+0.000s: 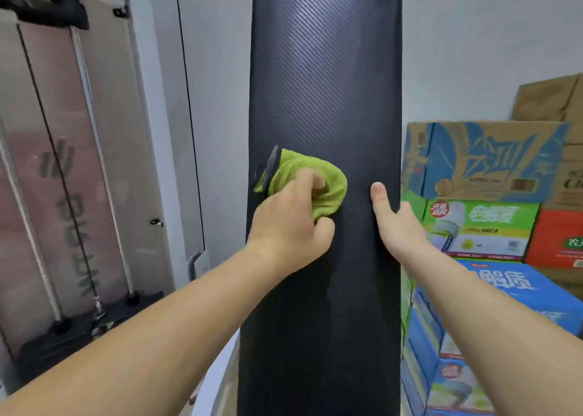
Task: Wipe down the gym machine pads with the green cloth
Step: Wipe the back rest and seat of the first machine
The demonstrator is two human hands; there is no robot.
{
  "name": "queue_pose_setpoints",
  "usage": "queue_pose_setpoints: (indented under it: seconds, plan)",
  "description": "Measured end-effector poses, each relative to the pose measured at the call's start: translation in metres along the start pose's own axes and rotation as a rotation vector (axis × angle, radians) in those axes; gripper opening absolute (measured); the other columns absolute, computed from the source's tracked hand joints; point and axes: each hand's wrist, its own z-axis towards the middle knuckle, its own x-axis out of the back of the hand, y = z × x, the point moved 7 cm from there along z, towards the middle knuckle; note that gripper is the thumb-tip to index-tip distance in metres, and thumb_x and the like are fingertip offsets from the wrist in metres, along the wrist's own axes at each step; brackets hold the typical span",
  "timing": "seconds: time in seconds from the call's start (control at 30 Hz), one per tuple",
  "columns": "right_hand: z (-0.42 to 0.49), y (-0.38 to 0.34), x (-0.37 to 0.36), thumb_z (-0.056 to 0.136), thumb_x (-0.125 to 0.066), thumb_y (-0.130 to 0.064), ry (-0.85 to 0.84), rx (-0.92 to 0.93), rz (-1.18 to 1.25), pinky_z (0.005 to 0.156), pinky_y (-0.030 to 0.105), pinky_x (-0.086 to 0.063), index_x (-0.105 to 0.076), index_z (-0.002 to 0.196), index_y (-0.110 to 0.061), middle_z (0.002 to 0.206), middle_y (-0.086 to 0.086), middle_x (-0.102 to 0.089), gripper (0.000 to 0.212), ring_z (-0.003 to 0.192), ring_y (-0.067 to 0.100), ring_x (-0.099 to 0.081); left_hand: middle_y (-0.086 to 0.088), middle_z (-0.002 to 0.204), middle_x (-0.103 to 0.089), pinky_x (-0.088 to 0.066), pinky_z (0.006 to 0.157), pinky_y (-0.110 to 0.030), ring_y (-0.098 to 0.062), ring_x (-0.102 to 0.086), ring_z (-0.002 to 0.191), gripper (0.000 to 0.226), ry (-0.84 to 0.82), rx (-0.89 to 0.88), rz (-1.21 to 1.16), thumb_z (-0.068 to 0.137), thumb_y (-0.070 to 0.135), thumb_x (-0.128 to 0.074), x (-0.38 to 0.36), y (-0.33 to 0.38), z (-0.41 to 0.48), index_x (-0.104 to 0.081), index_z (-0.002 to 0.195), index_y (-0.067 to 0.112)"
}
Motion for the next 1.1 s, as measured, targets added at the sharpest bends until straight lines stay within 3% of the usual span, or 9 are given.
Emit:
queue_pose_setpoints:
  seconds: [0.07, 0.17, 0.27, 0.33, 0.43, 0.67, 0.9, 0.97, 1.1]
  plan:
    - [-0.005, -0.002, 0.000, 0.089, -0.027, -0.087, -0.009, 0.004, -0.013, 0.120, 0.048, -0.029, -0.021, 0.162, -0.008, 0.166, 0.014, -0.033, 0.108, 0.150, 0.035, -0.034, 0.007, 0.118, -0.054, -0.052, 0.079, -0.041, -0.023, -0.054, 0.103, 0.059, 0.023, -0.095, -0.007, 0.082, 0.026, -0.066, 0.003, 0.005, -0.018, -0.039, 0.134, 0.033]
    - [-0.012, 0.000, -0.001, 0.086, -0.026, -0.089, -0.037, -0.008, -0.012, 0.120, 0.057, -0.032, -0.017, 0.164, -0.011, 0.166, 0.013, -0.031, 0.111, 0.150, 0.038, -0.034, -0.005, 0.125, -0.045, -0.043, 0.083, -0.044, -0.031, -0.044, 0.109, 0.067, 0.127, -0.185, 0.458, 0.080, 0.049, -0.074, 0.010, -0.009, -0.006, -0.047, 0.139, 0.033]
    - [-0.011, 0.005, -0.001, 0.087, -0.025, -0.089, -0.048, -0.006, -0.008, 0.119, 0.060, -0.032, -0.013, 0.165, -0.013, 0.168, 0.012, -0.028, 0.109, 0.150, 0.040, -0.032, -0.006, 0.155, -0.029, -0.031, 0.100, -0.052, -0.036, -0.033, 0.134, 0.073, 0.157, -0.256, 0.599, 0.086, 0.068, -0.053, 0.009, -0.022, -0.011, -0.034, 0.149, 0.038]
    - [-0.008, 0.005, -0.001, 0.088, -0.024, -0.087, -0.066, -0.022, -0.017, 0.119, 0.059, -0.031, -0.011, 0.165, -0.015, 0.169, 0.012, -0.025, 0.106, 0.151, 0.040, -0.031, -0.012, 0.158, -0.026, -0.035, 0.106, -0.054, -0.038, -0.032, 0.138, 0.078, 0.064, -0.341, 0.469, 0.090, 0.055, -0.046, -0.008, -0.028, -0.027, -0.023, 0.159, 0.028]
    - [-0.007, 0.004, 0.000, 0.089, -0.023, -0.086, -0.101, -0.044, -0.036, 0.117, 0.059, -0.030, -0.007, 0.165, -0.018, 0.171, 0.010, -0.021, 0.103, 0.153, 0.039, -0.027, -0.020, 0.138, -0.050, -0.047, 0.085, -0.049, -0.043, -0.051, 0.113, 0.077, 0.057, -0.544, 0.468, 0.074, 0.025, -0.056, -0.006, -0.039, -0.011, -0.048, 0.150, 0.018]
    - [0.006, 0.005, -0.001, 0.094, -0.023, -0.081, -0.054, 0.031, -0.007, 0.123, 0.051, -0.022, -0.008, 0.165, -0.012, 0.170, 0.011, -0.022, 0.100, 0.155, 0.034, -0.024, -0.015, 0.135, -0.039, -0.038, 0.102, -0.051, -0.039, -0.038, 0.116, 0.068, 0.298, 0.005, 0.291, 0.084, 0.021, -0.055, 0.034, -0.049, 0.084, -0.039, 0.149, 0.031]
    - [-0.002, 0.006, -0.001, 0.091, -0.021, -0.084, -0.041, 0.019, -0.033, 0.122, 0.053, -0.024, -0.010, 0.166, -0.013, 0.170, 0.012, -0.023, 0.103, 0.154, 0.036, -0.026, -0.014, 0.121, -0.057, -0.047, 0.075, -0.046, -0.035, -0.053, 0.095, 0.057, -0.107, -0.779, 0.328, 0.083, 0.025, -0.056, -0.057, -0.014, -0.090, -0.052, 0.141, 0.028]
    - [-0.003, 0.006, -0.001, 0.093, -0.021, -0.082, -0.042, 0.027, -0.032, 0.122, 0.052, -0.023, -0.008, 0.166, -0.013, 0.171, 0.011, -0.021, 0.102, 0.155, 0.035, -0.024, -0.013, 0.119, -0.060, -0.045, 0.072, -0.045, -0.033, -0.054, 0.091, 0.054, -0.030, -0.905, 0.494, 0.085, 0.018, -0.052, -0.037, -0.024, -0.066, -0.057, 0.137, 0.033]
    - [-0.003, 0.007, -0.001, 0.090, -0.020, -0.085, -0.032, 0.017, -0.035, 0.122, 0.059, -0.027, -0.009, 0.166, -0.015, 0.170, 0.011, -0.024, 0.104, 0.153, 0.037, -0.027, -0.015, 0.124, -0.052, -0.048, 0.080, -0.049, -0.036, -0.049, 0.099, 0.066, 0.254, -0.196, 0.311, 0.081, 0.021, -0.060, 0.020, -0.073, -0.003, -0.046, 0.143, 0.035]
